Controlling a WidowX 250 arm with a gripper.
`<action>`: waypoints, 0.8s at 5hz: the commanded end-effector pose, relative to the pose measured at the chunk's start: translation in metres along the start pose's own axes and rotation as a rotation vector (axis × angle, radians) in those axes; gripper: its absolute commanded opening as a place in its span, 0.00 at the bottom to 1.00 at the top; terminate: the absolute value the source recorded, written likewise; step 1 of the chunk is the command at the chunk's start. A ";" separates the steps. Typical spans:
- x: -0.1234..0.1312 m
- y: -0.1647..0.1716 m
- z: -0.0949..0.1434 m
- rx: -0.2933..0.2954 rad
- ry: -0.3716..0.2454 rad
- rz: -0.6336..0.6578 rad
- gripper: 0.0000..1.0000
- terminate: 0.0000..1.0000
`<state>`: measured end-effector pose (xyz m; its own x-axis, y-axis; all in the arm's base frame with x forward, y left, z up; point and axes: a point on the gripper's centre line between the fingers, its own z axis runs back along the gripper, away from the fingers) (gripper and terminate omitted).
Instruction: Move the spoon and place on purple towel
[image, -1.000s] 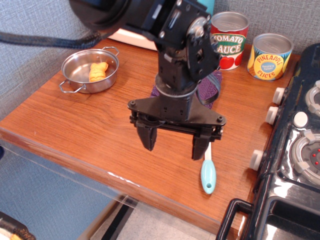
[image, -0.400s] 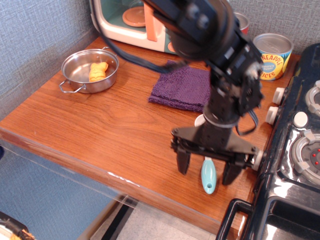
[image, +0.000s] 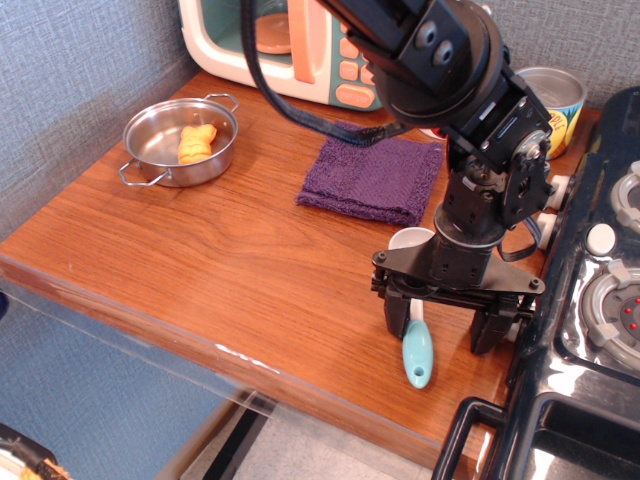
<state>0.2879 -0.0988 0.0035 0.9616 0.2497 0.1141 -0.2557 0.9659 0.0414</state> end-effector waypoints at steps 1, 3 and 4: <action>0.008 0.015 -0.007 -0.016 -0.021 0.064 0.00 0.00; 0.034 0.026 0.020 -0.059 -0.054 0.082 0.00 0.00; 0.068 0.031 0.059 -0.113 -0.138 0.025 0.00 0.00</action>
<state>0.3348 -0.0574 0.0528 0.9462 0.2633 0.1880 -0.2572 0.9647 -0.0567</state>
